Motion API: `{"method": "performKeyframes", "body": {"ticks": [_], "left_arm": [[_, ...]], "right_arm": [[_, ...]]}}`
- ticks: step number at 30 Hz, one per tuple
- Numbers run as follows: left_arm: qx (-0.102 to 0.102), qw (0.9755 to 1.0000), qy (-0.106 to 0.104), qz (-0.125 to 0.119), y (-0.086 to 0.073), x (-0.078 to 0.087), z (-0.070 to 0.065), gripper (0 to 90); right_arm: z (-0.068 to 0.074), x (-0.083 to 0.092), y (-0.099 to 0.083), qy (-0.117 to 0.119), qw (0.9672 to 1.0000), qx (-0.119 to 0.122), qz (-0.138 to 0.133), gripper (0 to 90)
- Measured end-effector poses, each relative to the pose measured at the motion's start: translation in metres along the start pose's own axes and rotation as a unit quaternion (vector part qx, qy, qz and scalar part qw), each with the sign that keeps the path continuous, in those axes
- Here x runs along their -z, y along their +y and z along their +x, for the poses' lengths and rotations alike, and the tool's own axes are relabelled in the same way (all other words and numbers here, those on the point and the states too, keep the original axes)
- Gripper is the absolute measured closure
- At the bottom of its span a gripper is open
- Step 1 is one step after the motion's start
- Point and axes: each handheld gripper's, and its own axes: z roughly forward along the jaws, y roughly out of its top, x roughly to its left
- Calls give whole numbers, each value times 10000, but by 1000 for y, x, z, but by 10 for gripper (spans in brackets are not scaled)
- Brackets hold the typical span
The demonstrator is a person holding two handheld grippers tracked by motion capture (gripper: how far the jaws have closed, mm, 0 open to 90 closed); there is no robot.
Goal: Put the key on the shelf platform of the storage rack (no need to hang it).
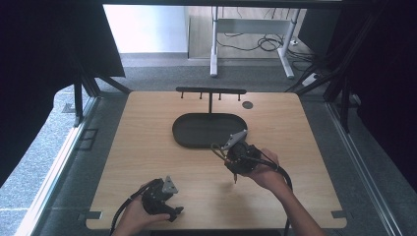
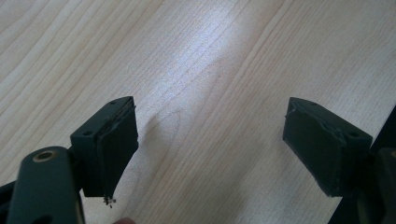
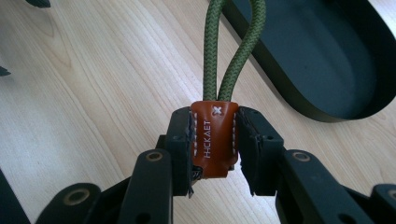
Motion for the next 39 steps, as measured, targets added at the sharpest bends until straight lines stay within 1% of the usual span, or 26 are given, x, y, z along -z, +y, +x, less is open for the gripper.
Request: {"method": "performKeyframes", "body": {"ticks": [4,12,15,16,20,24,26,28,32,34,35,37,39], "left_arm": [[0,10000,-3,0,0,0,0,186],[9,10000,-4,5,0,1,1,186],[35,10000,-13,2,0,0,0,186],[10,10000,-7,-1,0,1,0,186],[14,10000,-7,-5,0,1,0,187],[22,10000,-2,-4,-1,2,1,186],[29,10000,1,-19,-1,3,2,186],[38,10000,10,-43,-1,4,3,186],[33,10000,19,-34,-1,4,3,186],[36,10000,24,-29,-1,4,3,187],[36,10000,24,-29,-1,4,3,186],[34,10000,17,-33,-1,4,3,186],[31,10000,21,-32,-1,5,3,187]], "right_arm": [[0,-3,2,16,10000,-6,26,677],[-2,-5,7,6,10000,24,-18,677],[-2,-5,9,8,10000,0,-19,677],[-4,-5,11,-11,10000,11,-13,677],[-7,-6,16,-26,10000,-14,-16,677],[-15,-9,24,-46,10000,-50,-16,677],[-16,-10,25,-47,10000,-63,-9,678],[-21,-12,30,-33,10000,-88,-11,678],[-25,-15,35,-47,9999,-115,1,678],[-32,-17,41,-68,9999,-146,3,678],[-32,-17,41,-68,9999,-146,3,678],[-39,-19,47,-52,9998,-197,-23,678],[-40,-20,49,-74,9997,-219,-2,678]]}}
